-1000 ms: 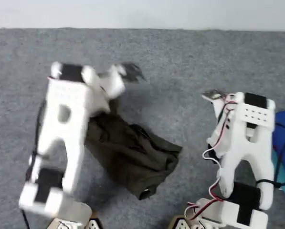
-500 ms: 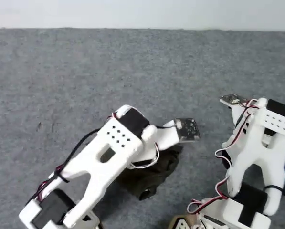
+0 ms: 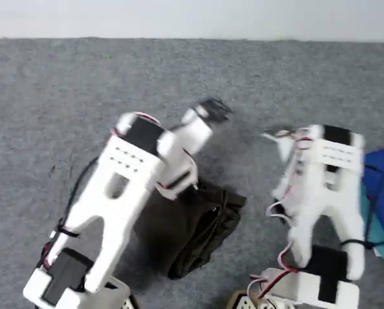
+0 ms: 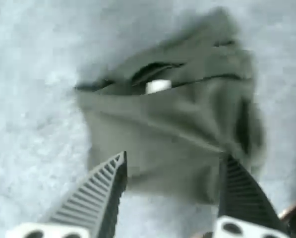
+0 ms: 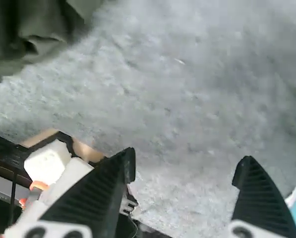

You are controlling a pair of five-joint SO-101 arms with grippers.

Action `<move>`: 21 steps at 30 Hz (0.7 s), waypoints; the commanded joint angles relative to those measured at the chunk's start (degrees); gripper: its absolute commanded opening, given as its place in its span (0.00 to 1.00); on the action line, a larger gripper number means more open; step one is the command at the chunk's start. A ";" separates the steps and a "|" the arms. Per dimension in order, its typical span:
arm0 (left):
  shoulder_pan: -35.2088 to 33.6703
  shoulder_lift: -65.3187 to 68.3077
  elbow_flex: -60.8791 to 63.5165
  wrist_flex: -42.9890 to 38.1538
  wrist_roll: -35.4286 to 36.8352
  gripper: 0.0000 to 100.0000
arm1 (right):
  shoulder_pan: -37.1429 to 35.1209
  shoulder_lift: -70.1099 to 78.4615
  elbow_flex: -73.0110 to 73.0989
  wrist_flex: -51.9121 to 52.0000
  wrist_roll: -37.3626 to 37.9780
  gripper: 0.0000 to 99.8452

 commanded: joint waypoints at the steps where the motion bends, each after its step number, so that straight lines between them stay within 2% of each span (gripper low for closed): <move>1: -14.59 -0.18 -1.54 1.49 -2.20 0.29 | -14.90 -2.51 -0.79 0.40 -2.99 0.31; 4: -26.29 -0.18 -1.98 1.41 -8.44 0.29 | -27.21 -2.07 -1.14 -0.40 -4.04 0.31; 7: -37.45 -0.18 -1.98 1.41 -14.15 0.29 | -35.03 -1.80 -2.29 -2.59 -6.42 0.31; 11: -49.58 -0.26 -1.98 1.41 -19.34 0.29 | -37.49 -1.80 -4.04 -7.34 -9.32 0.31; 14: -56.18 -0.26 -1.98 1.41 -21.36 0.29 | -38.90 -1.71 -5.98 -9.10 -11.08 0.31; 18: -61.54 -0.44 -1.98 1.41 -21.63 0.29 | -39.78 -0.57 -6.77 -11.12 -11.08 0.32; 21: -63.30 -0.70 -2.07 1.41 -21.63 0.29 | -39.16 0.75 -8.97 -7.96 -10.81 0.32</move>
